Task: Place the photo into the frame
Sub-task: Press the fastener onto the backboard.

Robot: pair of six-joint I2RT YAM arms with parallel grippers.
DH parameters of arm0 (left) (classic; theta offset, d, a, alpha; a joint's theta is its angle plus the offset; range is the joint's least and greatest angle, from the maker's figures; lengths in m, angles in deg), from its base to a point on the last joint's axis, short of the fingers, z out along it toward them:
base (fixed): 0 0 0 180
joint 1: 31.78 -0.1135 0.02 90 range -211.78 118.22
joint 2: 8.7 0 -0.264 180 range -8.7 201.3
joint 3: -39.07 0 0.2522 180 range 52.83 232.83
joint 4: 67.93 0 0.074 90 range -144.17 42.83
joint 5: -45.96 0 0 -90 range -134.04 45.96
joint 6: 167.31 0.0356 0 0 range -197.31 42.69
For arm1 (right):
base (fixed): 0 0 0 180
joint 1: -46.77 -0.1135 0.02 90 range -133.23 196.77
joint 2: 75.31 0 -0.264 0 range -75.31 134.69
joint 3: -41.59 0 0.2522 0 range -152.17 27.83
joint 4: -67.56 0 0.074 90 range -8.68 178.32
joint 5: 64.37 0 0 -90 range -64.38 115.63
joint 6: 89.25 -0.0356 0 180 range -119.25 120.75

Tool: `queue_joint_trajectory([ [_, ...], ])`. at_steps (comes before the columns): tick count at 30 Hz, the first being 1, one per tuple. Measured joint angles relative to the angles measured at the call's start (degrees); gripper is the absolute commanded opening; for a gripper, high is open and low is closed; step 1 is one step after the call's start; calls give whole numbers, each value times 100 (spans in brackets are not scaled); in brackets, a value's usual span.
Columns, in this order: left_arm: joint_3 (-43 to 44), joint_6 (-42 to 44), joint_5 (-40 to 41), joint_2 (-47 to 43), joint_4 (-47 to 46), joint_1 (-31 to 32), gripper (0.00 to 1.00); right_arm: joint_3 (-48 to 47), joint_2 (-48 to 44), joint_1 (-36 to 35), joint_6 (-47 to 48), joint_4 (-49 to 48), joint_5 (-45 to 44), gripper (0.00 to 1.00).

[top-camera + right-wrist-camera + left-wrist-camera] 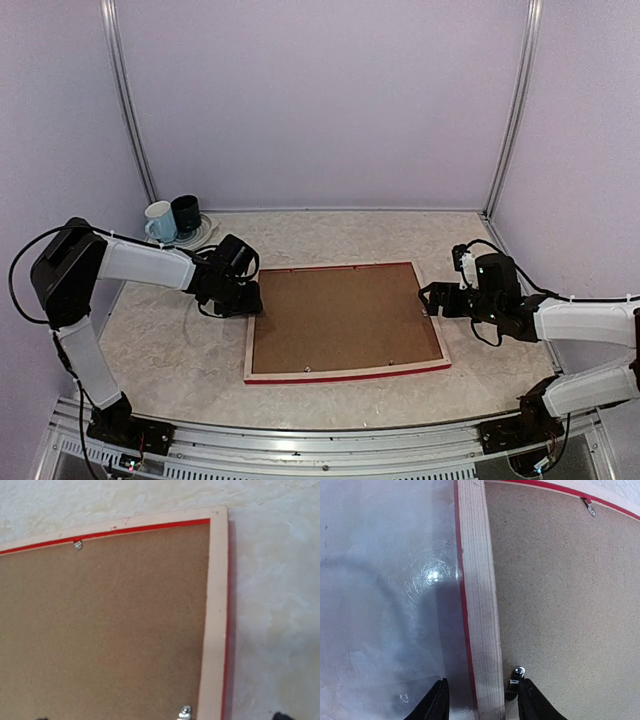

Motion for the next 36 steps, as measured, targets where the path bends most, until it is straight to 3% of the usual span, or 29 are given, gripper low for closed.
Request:
queue_joint_trajectory([
  [13, 2, 11, -35, -46, 63, 0, 36, 0, 0, 0, 0, -2, 17, 97],
  [20, 2, 4, -55, -72, 131, 0, 26, 0, 0, 0, 0, -2, 33, 96],
  [36, 28, 66, -39, -210, 402, -22, 47, 0, 0, 0, 0, -2, 37, 96],
])
